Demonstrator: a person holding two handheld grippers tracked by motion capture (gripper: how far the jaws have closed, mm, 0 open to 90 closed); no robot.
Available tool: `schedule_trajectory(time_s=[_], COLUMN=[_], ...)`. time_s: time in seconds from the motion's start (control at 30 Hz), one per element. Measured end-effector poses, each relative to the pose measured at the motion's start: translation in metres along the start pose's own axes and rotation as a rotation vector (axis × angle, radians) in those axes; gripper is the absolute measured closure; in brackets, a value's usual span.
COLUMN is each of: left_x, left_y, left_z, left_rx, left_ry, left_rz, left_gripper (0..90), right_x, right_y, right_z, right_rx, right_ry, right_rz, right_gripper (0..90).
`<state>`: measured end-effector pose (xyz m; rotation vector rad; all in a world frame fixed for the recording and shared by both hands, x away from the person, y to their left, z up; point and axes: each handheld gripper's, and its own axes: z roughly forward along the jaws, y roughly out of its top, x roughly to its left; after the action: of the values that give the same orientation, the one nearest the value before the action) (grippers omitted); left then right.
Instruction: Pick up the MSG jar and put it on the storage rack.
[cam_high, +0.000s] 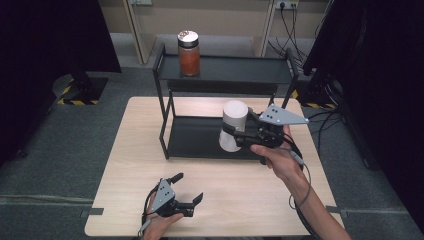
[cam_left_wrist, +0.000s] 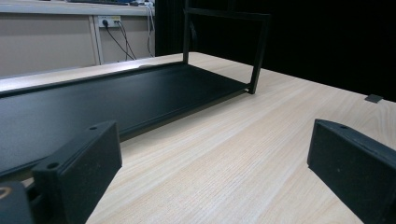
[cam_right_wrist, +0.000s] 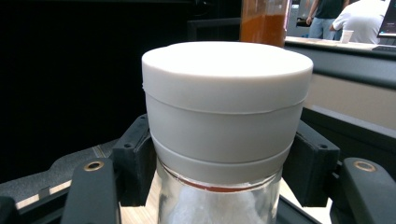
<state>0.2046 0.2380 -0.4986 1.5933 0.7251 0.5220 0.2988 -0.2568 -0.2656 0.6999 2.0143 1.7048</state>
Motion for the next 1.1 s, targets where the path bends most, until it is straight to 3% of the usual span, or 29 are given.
schedule_trajectory(time_s=[1.1], left_x=[0.0], left_y=[-0.001], left_z=[0.0], left_rx=[-0.005], left_ry=[0.005], left_rz=[-0.001], left_gripper=[2.4], right_x=[-0.01], right_y=[0.052], right_z=[0.014], right_rx=[-0.003], right_ry=[-0.02], right_rz=[0.01], right_gripper=[35.4])
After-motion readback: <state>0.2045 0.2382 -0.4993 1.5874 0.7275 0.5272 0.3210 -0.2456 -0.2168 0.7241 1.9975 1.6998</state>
